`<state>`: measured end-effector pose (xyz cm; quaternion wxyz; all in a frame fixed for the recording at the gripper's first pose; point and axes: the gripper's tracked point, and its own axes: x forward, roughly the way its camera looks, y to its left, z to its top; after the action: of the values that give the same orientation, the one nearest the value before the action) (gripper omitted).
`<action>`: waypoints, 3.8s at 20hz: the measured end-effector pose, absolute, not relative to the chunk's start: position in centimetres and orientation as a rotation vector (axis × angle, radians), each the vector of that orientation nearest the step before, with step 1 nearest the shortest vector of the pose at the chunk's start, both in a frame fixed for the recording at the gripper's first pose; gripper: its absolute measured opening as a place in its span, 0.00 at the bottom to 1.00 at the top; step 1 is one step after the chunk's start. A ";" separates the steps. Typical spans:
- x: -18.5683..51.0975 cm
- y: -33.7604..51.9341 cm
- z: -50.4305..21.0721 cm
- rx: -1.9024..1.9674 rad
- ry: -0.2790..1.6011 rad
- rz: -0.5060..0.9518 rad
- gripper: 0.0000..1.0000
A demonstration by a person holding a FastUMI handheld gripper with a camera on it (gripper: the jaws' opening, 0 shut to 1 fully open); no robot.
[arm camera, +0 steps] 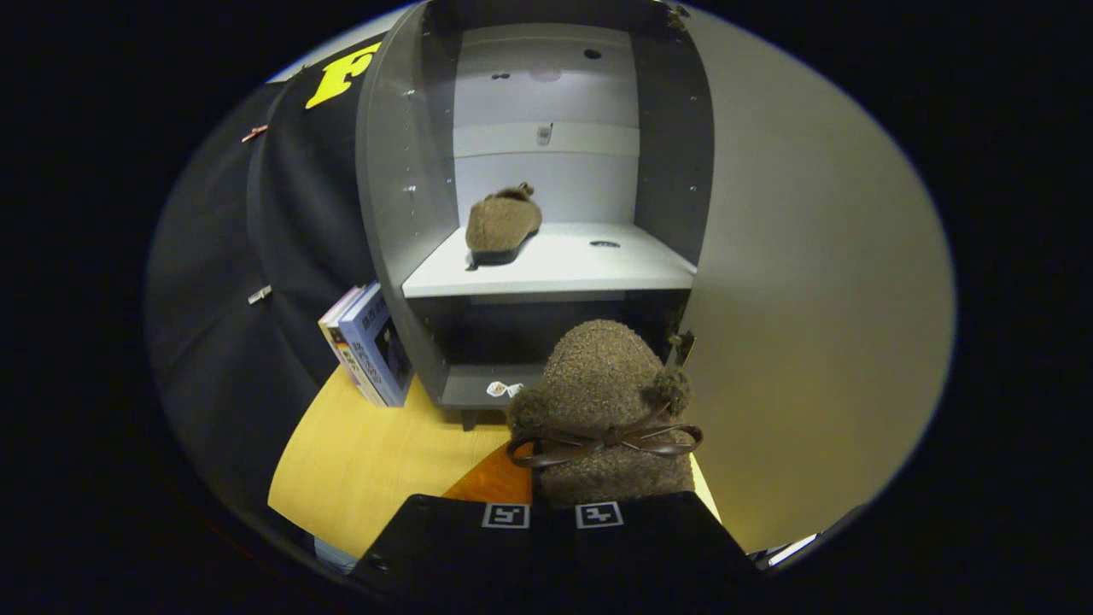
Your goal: Open the shoe cabinet door, grab the shoes and put them into the shoe cabinet, then close the shoe cabinet door.
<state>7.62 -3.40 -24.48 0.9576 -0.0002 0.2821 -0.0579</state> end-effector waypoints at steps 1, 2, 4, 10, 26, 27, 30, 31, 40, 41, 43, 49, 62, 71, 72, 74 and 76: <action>8.0 -3.6 -23.4 0.001 0.556 -0.124 0.05; 8.5 -3.6 -22.4 -0.002 0.542 -0.127 0.05; 9.4 -4.1 -20.7 -0.007 0.526 -0.153 0.05; 13.4 -4.0 -15.9 0.035 0.496 -0.168 0.05; 33.1 -6.3 -14.6 0.128 0.645 -0.210 0.05; 34.5 -6.6 -15.4 0.136 0.655 -0.217 0.05; 38.0 -7.7 -18.1 0.120 0.695 -0.233 0.05; 39.1 -7.9 -18.9 0.109 0.704 -0.234 0.05; 44.4 -8.9 -23.8 0.086 0.743 -0.223 0.05; 44.5 -9.0 -24.4 0.084 0.763 -0.226 0.04; 45.1 -9.3 -24.3 0.111 0.753 -0.236 0.06; 44.3 -8.8 -24.0 0.164 0.764 -0.197 0.31; 33.4 -4.8 -10.4 0.052 0.432 -0.146 1.00; 17.3 -0.8 -1.5 0.034 0.252 -0.041 0.99; 15.5 -0.8 -0.9 0.033 0.242 -0.032 0.99; 11.5 -0.9 0.0 0.032 0.230 -0.010 0.99; 7.8 -1.8 0.7 0.030 0.215 0.005 0.99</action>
<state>7.79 -1.80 0.69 0.9941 0.0149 0.1072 0.0027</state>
